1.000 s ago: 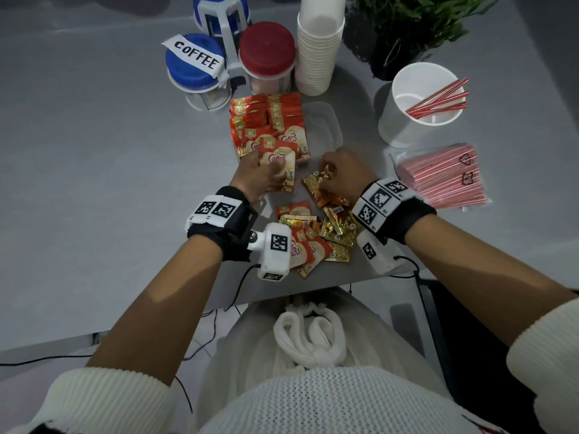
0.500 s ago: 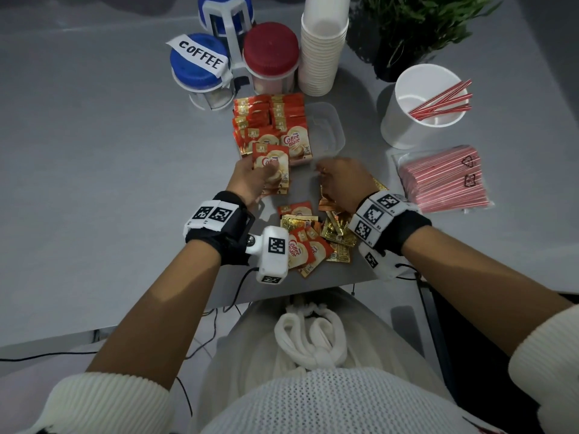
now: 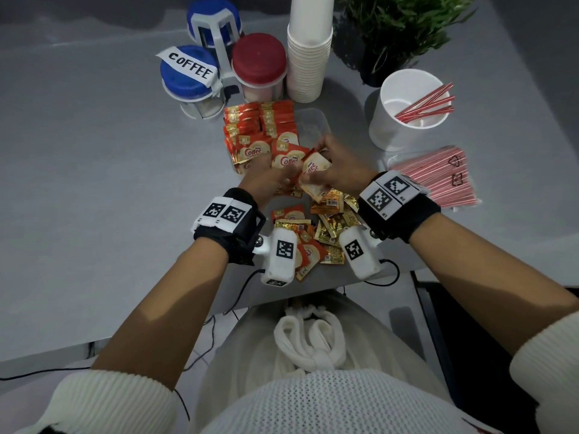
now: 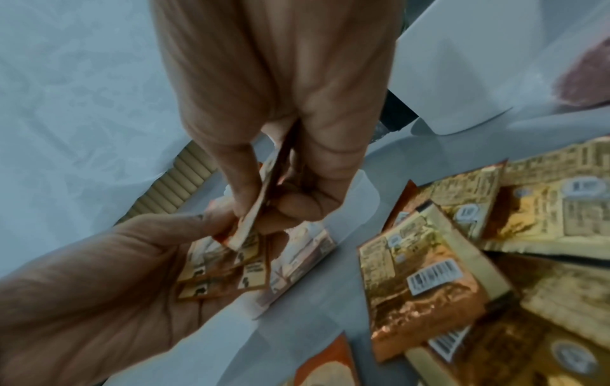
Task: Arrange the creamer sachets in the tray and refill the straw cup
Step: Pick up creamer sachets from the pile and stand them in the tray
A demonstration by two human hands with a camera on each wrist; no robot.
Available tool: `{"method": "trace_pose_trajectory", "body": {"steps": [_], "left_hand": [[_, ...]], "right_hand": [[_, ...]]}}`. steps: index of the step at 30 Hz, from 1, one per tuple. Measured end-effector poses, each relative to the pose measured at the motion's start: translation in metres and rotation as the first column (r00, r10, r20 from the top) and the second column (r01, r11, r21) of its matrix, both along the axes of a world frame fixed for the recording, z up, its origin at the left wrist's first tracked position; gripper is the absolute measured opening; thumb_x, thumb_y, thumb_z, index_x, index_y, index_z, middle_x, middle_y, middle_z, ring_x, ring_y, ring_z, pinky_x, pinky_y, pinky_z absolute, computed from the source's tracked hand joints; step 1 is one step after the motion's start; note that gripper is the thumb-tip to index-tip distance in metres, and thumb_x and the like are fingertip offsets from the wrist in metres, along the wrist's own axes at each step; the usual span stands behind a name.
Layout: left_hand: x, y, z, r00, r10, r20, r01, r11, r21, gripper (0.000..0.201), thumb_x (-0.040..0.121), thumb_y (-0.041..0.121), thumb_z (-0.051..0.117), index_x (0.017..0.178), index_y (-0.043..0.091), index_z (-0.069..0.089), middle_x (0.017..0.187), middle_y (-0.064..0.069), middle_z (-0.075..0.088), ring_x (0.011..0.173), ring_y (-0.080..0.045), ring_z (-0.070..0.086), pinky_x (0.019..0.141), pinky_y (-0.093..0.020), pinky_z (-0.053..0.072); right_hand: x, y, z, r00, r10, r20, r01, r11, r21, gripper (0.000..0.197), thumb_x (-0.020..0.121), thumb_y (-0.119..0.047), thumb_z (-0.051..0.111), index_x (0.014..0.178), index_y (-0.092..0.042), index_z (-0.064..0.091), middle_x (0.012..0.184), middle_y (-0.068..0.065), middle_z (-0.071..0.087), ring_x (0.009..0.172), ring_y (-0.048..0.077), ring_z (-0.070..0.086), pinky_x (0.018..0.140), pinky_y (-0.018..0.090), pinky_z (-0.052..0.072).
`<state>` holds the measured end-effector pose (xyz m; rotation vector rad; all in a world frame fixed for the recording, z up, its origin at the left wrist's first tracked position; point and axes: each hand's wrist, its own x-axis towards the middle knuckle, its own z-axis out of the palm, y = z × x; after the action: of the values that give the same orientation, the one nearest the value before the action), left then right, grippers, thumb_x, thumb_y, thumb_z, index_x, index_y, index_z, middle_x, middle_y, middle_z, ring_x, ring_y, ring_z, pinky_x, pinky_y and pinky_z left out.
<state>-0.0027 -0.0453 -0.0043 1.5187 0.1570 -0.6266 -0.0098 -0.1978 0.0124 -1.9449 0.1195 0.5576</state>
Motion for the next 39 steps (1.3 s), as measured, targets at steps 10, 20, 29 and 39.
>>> {"method": "trace_pose_trajectory", "body": {"steps": [10,20,29,39], "left_hand": [[0.002,0.0,0.0,0.999,0.022,0.05,-0.028,0.993,0.115,0.013,0.089,0.008,0.057,0.102,0.007,0.055,0.087,-0.007,0.063,0.08,-0.024,0.06,0.076,-0.035,0.051],[-0.003,-0.005,0.0,0.994,0.105,0.04,-0.104,0.994,-0.022,0.027,0.092,0.009,0.052,0.115,-0.005,0.054,0.09,-0.008,0.064,0.079,-0.018,0.064,0.079,-0.033,0.054],[-0.004,-0.013,0.004,0.991,0.112,0.068,-0.115,0.993,0.03,0.035,0.095,0.01,0.047,0.129,0.002,0.041,0.109,-0.013,0.057,0.099,-0.026,0.057,0.085,-0.038,0.05],[0.017,-0.016,0.019,0.977,0.016,0.214,-0.035,0.996,0.084,0.041,0.098,0.013,0.041,0.138,0.007,0.031,0.131,-0.015,0.052,0.119,-0.027,0.052,0.102,-0.043,0.043]], "right_hand": [[0.007,-0.004,-0.002,0.983,-0.001,0.185,0.039,0.979,-0.199,0.017,0.088,-0.007,0.057,0.104,-0.004,0.056,0.089,0.002,0.054,0.084,0.013,0.055,0.061,0.014,0.044],[0.007,0.008,-0.001,0.946,-0.322,0.047,0.318,0.945,0.076,0.024,0.089,0.001,0.054,0.071,-0.013,0.045,0.057,0.008,0.051,0.031,0.002,0.05,0.036,0.016,0.044],[0.007,0.011,-0.003,0.937,-0.349,0.019,0.338,0.919,0.205,0.01,0.088,0.002,0.054,0.086,-0.007,0.052,0.064,0.007,0.054,0.038,0.003,0.054,0.042,0.016,0.047],[0.022,0.003,0.007,0.963,-0.267,-0.025,0.264,0.928,0.263,0.013,0.083,0.005,0.06,0.093,-0.004,0.056,0.072,0.005,0.057,0.046,0.002,0.054,0.049,0.015,0.046]]}}
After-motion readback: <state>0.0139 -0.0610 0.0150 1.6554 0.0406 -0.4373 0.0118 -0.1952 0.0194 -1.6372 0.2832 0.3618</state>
